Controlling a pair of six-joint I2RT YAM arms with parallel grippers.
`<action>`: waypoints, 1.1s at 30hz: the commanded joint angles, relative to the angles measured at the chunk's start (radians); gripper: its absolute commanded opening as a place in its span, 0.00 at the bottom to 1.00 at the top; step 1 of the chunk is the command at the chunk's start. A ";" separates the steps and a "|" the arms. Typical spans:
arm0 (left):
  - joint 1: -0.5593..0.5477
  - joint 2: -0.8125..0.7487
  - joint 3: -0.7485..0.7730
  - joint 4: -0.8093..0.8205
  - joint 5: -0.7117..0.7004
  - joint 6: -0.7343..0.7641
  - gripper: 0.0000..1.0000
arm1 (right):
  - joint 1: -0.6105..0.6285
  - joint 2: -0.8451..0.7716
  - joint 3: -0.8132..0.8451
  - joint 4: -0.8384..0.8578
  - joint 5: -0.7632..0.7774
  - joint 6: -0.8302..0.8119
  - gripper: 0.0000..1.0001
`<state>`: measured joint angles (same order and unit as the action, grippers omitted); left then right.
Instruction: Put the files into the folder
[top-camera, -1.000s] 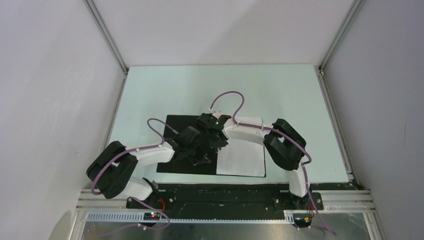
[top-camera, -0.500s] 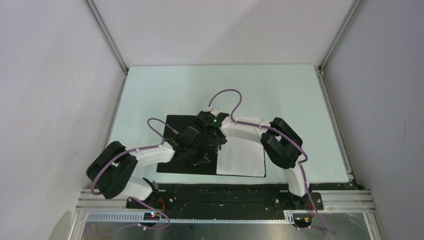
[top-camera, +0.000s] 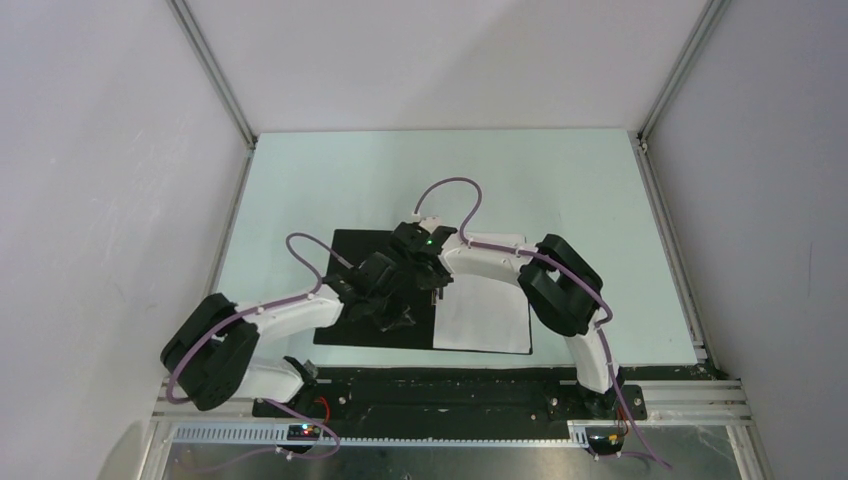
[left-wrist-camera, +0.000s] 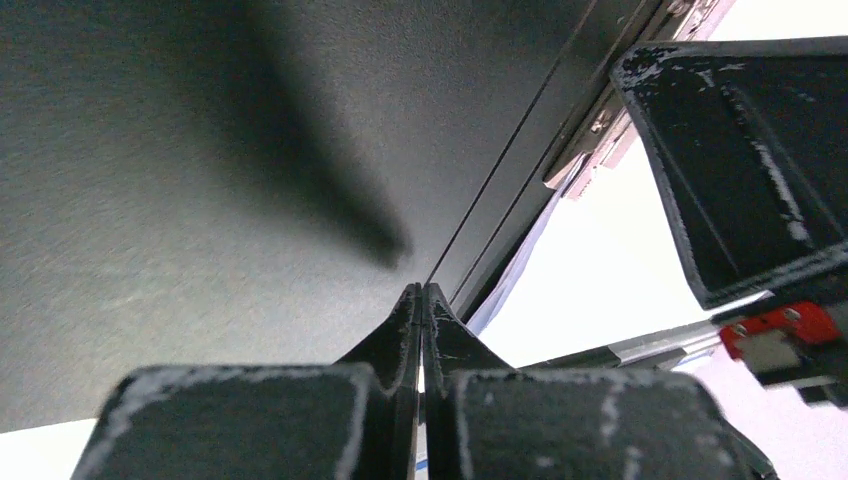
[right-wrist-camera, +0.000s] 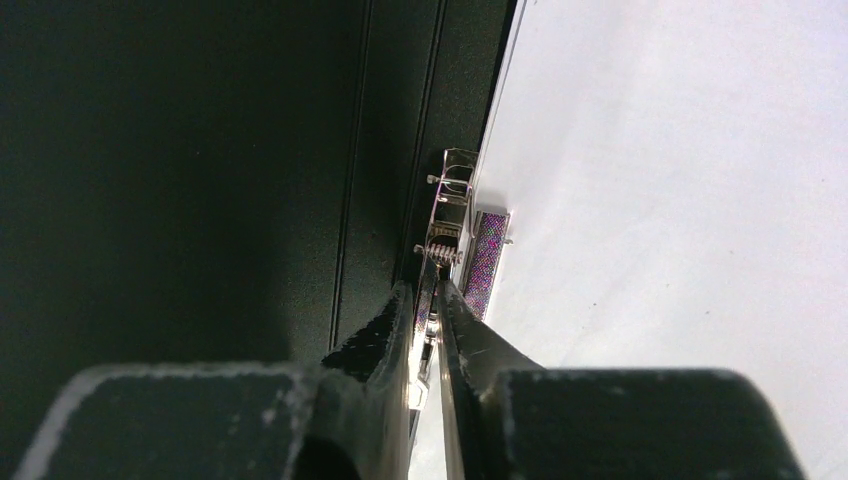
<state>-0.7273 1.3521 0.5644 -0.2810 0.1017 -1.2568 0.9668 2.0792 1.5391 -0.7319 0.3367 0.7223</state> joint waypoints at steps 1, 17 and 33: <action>0.011 -0.087 0.067 -0.096 -0.092 0.001 0.00 | -0.008 -0.003 -0.069 -0.041 0.105 -0.017 0.14; 0.357 -0.095 0.299 -0.258 -0.072 0.488 0.60 | -0.064 -0.052 -0.141 0.085 -0.012 -0.132 0.00; 0.529 0.058 0.394 -0.248 0.167 0.726 0.89 | -0.148 -0.251 -0.178 0.085 -0.120 -0.250 0.00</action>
<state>-0.2165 1.4143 0.9447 -0.5381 0.2180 -0.5964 0.8368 1.9270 1.3552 -0.6441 0.2474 0.5117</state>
